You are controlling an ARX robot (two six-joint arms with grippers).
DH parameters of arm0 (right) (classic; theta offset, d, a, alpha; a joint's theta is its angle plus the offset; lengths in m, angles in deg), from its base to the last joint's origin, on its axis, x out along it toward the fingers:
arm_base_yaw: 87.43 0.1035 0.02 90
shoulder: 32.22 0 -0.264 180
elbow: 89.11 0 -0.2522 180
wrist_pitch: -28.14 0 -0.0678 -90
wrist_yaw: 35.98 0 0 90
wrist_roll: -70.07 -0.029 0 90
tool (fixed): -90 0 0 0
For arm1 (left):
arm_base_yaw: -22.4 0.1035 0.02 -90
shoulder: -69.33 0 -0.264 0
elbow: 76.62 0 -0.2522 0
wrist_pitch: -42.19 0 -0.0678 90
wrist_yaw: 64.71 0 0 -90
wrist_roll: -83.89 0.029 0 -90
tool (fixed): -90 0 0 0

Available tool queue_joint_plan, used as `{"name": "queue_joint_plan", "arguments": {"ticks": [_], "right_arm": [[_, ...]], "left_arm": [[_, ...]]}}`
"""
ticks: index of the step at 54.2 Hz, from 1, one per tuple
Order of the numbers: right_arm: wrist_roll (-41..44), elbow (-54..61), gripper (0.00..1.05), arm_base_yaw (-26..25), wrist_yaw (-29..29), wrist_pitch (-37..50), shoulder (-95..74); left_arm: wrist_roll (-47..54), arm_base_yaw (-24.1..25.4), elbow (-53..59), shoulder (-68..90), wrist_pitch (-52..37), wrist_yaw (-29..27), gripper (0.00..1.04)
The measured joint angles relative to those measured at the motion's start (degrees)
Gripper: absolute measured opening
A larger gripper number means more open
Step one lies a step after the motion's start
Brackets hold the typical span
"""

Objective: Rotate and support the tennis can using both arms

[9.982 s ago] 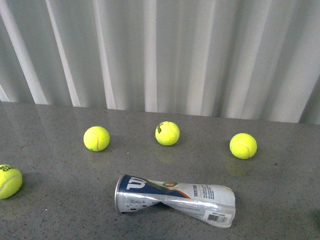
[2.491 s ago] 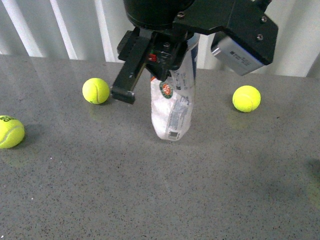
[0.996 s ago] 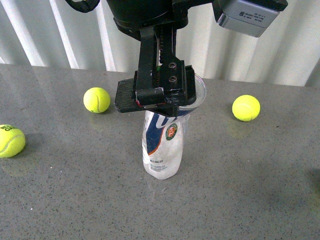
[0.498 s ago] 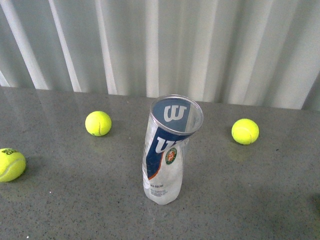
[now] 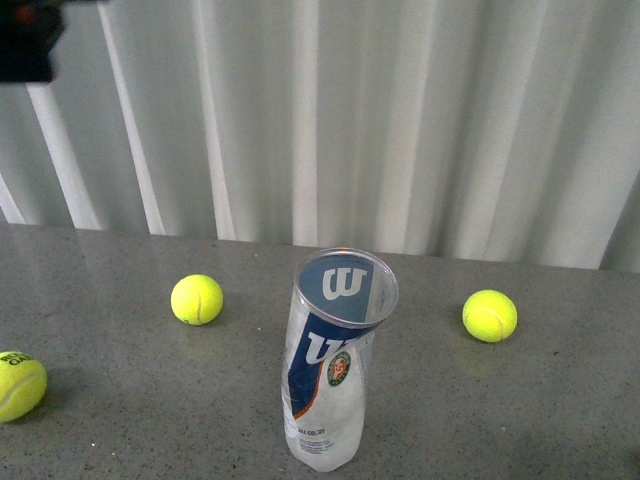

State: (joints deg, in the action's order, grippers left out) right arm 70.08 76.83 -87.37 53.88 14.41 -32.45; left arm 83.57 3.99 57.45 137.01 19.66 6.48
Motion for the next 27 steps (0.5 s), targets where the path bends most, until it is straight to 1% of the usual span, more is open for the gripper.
{"name": "queue_joint_plan", "arguments": {"ticks": [7, 8, 14, 27], "right_arm": [[0.00, 0.00, 0.98, 0.00, 0.04, 0.00, 0.00], [0.00, 0.00, 0.98, 0.00, 0.09, 0.00, 0.00], [-0.02, 0.00, 0.98, 0.00, 0.11, 0.00, 0.00], [0.00, 0.00, 0.98, 0.00, 0.07, 0.00, 0.00]], "left_arm": [[0.02, 3.10, 7.93, -4.57, -1.79, 3.98, 0.05], [0.02, 3.28, 8.44, -4.94, -1.88, 4.15, 0.04], [0.09, 5.40, 13.03, -9.18, -2.73, 6.91, 0.04], [0.07, 9.73, 20.28, -16.39, -2.67, 10.19, 0.04]]}}
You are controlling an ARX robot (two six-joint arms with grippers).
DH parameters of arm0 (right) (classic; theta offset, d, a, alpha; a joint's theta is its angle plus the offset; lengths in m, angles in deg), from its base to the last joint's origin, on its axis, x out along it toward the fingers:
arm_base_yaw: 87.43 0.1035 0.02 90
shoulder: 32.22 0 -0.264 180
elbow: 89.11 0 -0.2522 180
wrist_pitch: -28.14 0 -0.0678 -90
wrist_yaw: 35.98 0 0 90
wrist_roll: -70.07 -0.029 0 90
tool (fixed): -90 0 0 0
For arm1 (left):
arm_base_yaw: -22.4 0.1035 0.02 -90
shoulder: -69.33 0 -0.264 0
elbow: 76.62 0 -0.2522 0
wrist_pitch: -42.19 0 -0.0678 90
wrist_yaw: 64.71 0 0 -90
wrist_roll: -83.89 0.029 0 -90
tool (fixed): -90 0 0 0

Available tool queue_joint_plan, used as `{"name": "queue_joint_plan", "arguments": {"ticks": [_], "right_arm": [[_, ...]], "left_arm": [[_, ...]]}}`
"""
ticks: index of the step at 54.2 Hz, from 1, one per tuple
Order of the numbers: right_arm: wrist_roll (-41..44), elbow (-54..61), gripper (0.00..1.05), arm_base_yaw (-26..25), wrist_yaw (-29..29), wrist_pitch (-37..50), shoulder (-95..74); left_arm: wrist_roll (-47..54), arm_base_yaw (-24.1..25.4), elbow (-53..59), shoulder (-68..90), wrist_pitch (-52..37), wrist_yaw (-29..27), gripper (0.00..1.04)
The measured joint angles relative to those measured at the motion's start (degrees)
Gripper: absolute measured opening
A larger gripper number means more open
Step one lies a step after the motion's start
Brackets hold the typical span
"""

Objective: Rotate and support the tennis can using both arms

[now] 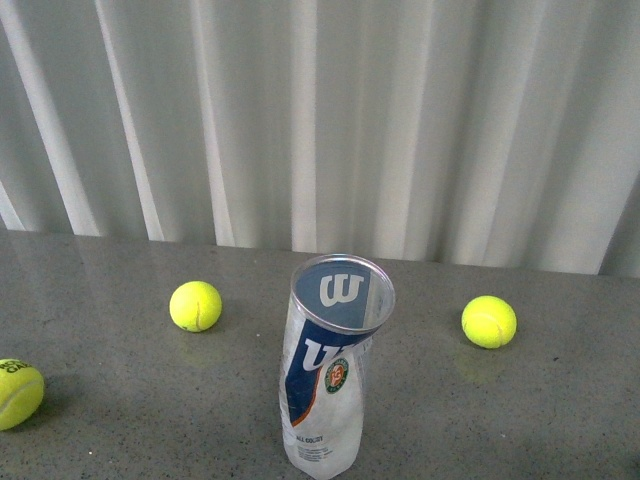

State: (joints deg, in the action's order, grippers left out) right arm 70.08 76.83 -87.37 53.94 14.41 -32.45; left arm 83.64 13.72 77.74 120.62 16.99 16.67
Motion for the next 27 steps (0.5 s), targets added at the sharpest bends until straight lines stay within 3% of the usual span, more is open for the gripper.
{"name": "queue_joint_plan", "arguments": {"ticks": [15, 19, 27], "right_arm": [[0.00, 0.00, 0.98, 0.00, -0.02, 0.00, 0.00], [0.00, 0.00, 0.98, 0.00, 0.00, 0.00, 0.00], [0.00, 0.00, 0.98, 0.00, 0.00, 0.00, 0.00]], "left_arm": [[0.00, 3.63, 5.66, -9.27, 3.61, 3.50, 0.04], [0.02, 7.37, 6.95, -12.33, 5.46, 8.24, 0.04], [0.00, 8.55, 8.79, -18.43, 9.53, 8.39, 0.04]]}}
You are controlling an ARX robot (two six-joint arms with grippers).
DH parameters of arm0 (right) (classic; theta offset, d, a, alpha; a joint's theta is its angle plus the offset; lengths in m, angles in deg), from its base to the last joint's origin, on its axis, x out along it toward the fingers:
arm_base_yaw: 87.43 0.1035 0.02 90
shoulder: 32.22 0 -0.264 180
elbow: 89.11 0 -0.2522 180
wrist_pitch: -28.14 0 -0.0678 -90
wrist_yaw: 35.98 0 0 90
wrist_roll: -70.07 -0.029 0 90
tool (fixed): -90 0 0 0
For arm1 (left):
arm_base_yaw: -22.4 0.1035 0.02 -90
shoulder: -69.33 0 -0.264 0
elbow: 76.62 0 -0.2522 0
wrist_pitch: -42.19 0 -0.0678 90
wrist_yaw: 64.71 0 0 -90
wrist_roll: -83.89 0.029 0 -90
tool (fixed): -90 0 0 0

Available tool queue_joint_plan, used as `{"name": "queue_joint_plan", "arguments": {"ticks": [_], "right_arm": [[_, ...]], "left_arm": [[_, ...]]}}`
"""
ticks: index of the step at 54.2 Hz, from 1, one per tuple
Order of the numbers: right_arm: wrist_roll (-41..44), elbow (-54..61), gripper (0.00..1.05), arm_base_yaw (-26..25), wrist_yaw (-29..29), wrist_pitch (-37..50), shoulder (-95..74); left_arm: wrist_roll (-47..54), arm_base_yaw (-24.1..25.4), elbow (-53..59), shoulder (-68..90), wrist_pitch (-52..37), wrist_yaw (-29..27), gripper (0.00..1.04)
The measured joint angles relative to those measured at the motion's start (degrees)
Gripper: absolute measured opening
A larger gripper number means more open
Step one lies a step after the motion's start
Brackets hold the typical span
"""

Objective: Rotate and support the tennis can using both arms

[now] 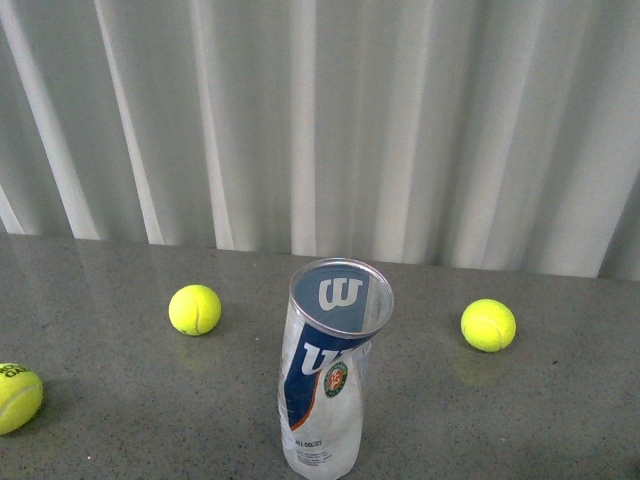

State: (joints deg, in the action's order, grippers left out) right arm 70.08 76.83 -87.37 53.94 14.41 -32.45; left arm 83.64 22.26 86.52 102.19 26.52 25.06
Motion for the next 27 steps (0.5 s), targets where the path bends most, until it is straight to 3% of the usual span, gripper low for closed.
{"name": "queue_joint_plan", "arguments": {"ticks": [27], "right_arm": [[0.00, 0.00, 0.98, 0.00, 0.02, 0.00, 0.00]], "left_arm": [[0.02, 0.00, 1.70, -13.25, 9.70, 0.24, 0.04]]}}
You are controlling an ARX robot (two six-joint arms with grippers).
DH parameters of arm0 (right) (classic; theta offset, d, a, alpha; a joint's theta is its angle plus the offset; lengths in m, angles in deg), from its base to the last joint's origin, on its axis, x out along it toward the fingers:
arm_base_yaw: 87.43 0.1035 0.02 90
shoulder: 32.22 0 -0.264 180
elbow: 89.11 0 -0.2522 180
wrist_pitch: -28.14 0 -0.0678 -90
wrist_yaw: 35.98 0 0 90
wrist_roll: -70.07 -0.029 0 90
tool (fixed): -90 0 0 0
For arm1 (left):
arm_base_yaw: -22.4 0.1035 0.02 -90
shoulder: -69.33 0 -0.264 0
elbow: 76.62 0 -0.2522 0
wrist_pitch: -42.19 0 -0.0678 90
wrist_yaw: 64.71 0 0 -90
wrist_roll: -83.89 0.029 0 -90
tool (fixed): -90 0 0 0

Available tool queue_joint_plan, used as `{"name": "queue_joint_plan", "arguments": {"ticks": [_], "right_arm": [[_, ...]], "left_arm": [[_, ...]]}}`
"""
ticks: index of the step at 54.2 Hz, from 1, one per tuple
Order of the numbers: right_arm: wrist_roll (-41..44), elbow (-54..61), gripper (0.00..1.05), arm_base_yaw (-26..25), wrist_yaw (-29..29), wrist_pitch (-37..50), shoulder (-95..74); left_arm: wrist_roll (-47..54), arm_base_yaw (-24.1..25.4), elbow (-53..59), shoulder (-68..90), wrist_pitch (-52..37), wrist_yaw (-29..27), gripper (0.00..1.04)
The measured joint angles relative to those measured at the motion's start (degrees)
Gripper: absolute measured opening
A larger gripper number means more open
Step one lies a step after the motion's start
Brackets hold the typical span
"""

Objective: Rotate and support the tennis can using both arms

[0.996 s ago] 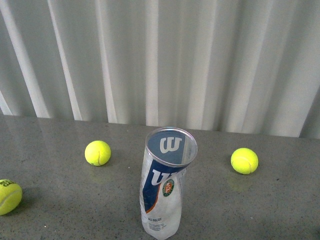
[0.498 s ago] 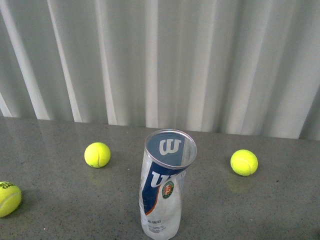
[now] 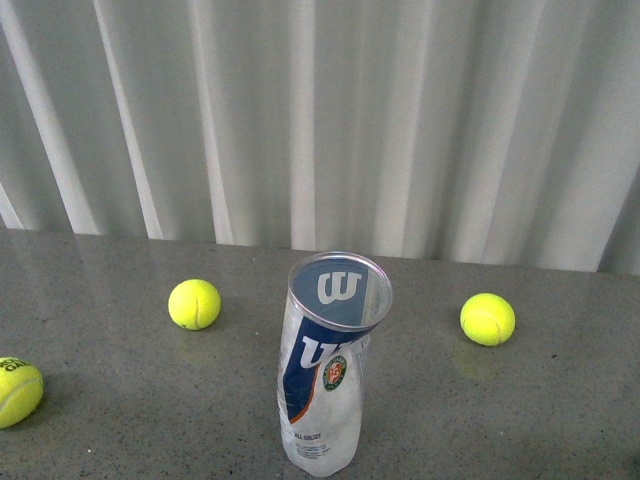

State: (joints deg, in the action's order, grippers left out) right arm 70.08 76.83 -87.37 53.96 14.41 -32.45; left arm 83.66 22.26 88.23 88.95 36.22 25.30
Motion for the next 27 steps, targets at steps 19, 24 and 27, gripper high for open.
{"name": "queue_joint_plan", "arguments": {"ticks": [19, 24, 27], "right_arm": [[0.00, 0.00, 0.98, 0.00, 0.00, 0.00, 0.00], [0.00, 0.00, 0.98, 0.00, 0.00, 0.00, 0.00], [0.00, 0.00, 0.98, 0.00, 0.00, 0.00, 0.00]], "left_arm": [[0.00, 0.00, 0.00, -6.71, 6.56, -0.02, 0.04], [0.00, 0.00, 0.00, -8.04, 7.93, 0.00, 0.04], [0.00, 0.00, 0.00, -8.72, 8.63, -0.02, 0.04]]}}
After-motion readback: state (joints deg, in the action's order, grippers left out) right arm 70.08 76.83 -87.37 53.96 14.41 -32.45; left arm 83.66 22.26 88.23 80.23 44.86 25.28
